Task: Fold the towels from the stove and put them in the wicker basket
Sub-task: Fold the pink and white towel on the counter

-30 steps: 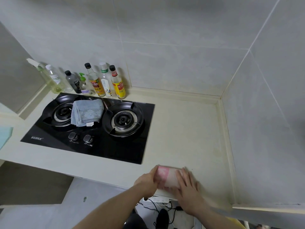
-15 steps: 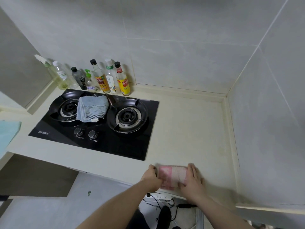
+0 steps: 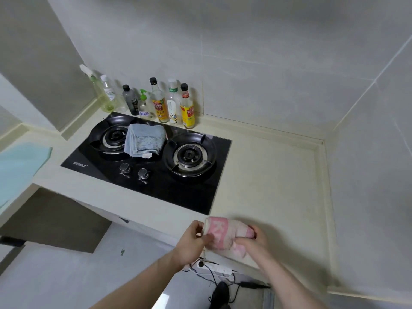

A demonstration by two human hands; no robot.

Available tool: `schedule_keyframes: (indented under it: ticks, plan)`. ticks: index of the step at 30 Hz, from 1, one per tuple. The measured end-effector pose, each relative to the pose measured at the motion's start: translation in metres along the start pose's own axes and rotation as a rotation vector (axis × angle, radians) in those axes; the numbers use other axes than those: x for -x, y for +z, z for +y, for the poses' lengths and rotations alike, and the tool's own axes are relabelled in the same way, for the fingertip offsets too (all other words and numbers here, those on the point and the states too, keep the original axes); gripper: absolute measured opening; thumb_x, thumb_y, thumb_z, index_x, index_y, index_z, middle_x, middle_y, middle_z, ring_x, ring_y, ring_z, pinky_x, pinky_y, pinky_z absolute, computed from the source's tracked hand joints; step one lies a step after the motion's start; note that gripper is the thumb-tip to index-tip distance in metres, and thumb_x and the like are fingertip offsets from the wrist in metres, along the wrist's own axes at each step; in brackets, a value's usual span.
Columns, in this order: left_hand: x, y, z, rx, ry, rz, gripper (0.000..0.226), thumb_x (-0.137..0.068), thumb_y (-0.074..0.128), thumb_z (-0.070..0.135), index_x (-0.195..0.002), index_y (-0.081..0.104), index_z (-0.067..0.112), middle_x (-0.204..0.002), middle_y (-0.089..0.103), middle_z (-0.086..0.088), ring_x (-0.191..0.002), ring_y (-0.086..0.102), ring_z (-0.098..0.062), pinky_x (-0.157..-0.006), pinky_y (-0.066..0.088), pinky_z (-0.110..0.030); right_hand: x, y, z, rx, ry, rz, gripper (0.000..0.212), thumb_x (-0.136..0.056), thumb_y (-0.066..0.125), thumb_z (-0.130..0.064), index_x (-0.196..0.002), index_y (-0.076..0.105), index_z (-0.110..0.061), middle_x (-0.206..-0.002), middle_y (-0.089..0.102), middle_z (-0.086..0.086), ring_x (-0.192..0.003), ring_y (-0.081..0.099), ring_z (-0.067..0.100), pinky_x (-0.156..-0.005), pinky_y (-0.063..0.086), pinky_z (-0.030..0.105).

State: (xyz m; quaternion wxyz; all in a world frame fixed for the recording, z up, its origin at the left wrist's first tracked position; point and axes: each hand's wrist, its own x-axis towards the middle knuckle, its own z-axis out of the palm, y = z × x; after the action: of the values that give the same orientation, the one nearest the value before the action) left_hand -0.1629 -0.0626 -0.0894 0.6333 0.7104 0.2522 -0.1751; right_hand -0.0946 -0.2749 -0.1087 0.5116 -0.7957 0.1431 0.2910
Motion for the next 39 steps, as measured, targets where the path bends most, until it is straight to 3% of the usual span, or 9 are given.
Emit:
schedule_keyframes:
  ticks: [4, 7, 11, 15, 20, 24, 26, 31, 39]
  plan:
    - [0.034, -0.066, 0.000, 0.161, 0.035, 0.163, 0.021, -0.100, 0.065, 0.024, -0.114, 0.056, 0.011, -0.108, 0.068, -0.013, -0.086, 0.070, -0.019, -0.076, 0.060, -0.029, 0.022, 0.055, -0.040, -0.086, -0.056, -0.148, 0.039, -0.076, 0.085, -0.020, -0.111, 0.069, -0.024, -0.104, 0.076, -0.002, -0.098, 0.072, 0.017, -0.085, 0.061, 0.040]
    - [0.070, -0.119, -0.003, 0.296, 0.058, 0.272, 0.022, -0.101, 0.064, 0.022, -0.116, 0.056, 0.008, -0.112, 0.071, -0.016, -0.091, 0.075, -0.026, -0.086, 0.062, -0.039, 0.047, 0.101, -0.069, -0.148, -0.092, -0.251, 0.040, -0.080, 0.083, -0.029, -0.117, 0.069, -0.027, -0.107, 0.078, -0.002, -0.099, 0.074, 0.019, -0.079, 0.062, 0.039]
    - [0.125, -0.191, -0.017, 0.403, 0.110, 0.400, 0.022, -0.101, 0.063, 0.015, -0.118, 0.056, 0.004, -0.114, 0.069, -0.021, -0.088, 0.076, -0.028, -0.083, 0.062, -0.041, 0.092, 0.165, -0.114, -0.112, -0.147, -0.452, 0.031, -0.088, 0.077, -0.017, -0.118, 0.069, -0.022, -0.109, 0.078, 0.004, -0.098, 0.075, 0.026, -0.082, 0.063, 0.046]
    - [0.182, -0.257, -0.038, 0.432, 0.155, 0.527, 0.022, -0.100, 0.063, 0.011, -0.119, 0.054, 0.005, -0.113, 0.066, -0.022, -0.082, 0.075, -0.024, -0.069, 0.060, -0.028, 0.128, 0.232, -0.149, -0.034, -0.246, -0.564, 0.040, -0.087, 0.075, -0.004, -0.124, 0.067, -0.017, -0.112, 0.077, 0.005, -0.103, 0.074, 0.026, -0.093, 0.059, 0.050]
    - [0.247, -0.327, -0.069, 0.393, 0.206, 0.726, 0.017, -0.101, 0.059, 0.011, -0.106, 0.042, 0.010, -0.094, 0.059, -0.013, -0.075, 0.069, -0.014, -0.073, 0.064, -0.043, 0.178, 0.325, -0.187, 0.020, -0.325, -0.663, 0.039, -0.086, 0.069, 0.002, -0.120, 0.068, -0.018, -0.107, 0.078, 0.006, -0.098, 0.075, 0.027, -0.083, 0.061, 0.042]
    - [0.298, -0.377, -0.091, 0.375, 0.261, 0.862, 0.011, -0.103, 0.052, 0.004, -0.105, 0.042, 0.006, -0.101, 0.058, -0.023, -0.075, 0.067, -0.017, -0.064, 0.057, -0.022, 0.219, 0.397, -0.214, 0.072, -0.384, -0.774, 0.038, -0.087, 0.071, -0.001, -0.121, 0.064, -0.017, -0.106, 0.078, 0.006, -0.096, 0.076, 0.027, -0.080, 0.060, 0.041]
    - [0.320, -0.401, -0.105, 0.373, 0.265, 0.951, 0.010, -0.103, 0.053, 0.006, -0.107, 0.045, 0.011, -0.113, 0.058, -0.017, -0.085, 0.068, -0.026, -0.069, 0.061, -0.028, 0.236, 0.433, -0.228, 0.105, -0.406, -0.844, 0.035, -0.087, 0.072, -0.003, -0.118, 0.064, -0.018, -0.105, 0.078, 0.005, -0.094, 0.076, 0.025, -0.076, 0.059, 0.038]
    - [0.372, -0.457, -0.141, 0.328, 0.263, 1.167, 0.020, -0.100, 0.056, 0.023, -0.116, 0.048, 0.031, -0.123, 0.059, 0.007, -0.092, 0.069, -0.033, -0.086, 0.059, -0.054, 0.276, 0.531, -0.253, 0.209, -0.456, -0.985, 0.041, -0.087, 0.075, -0.005, -0.124, 0.061, -0.016, -0.108, 0.078, 0.005, -0.100, 0.075, 0.027, -0.091, 0.057, 0.044]
    - [0.428, -0.559, -0.179, 0.463, 0.260, 1.454, 0.025, -0.102, 0.054, 0.011, -0.113, 0.048, 0.033, -0.121, 0.060, 0.003, -0.089, 0.064, -0.045, -0.083, 0.059, -0.056, 0.329, 0.694, -0.285, 0.317, -0.485, -1.203, 0.038, -0.087, 0.074, -0.003, -0.121, 0.059, -0.011, -0.103, 0.079, 0.005, -0.097, 0.076, 0.023, -0.087, 0.059, 0.035]
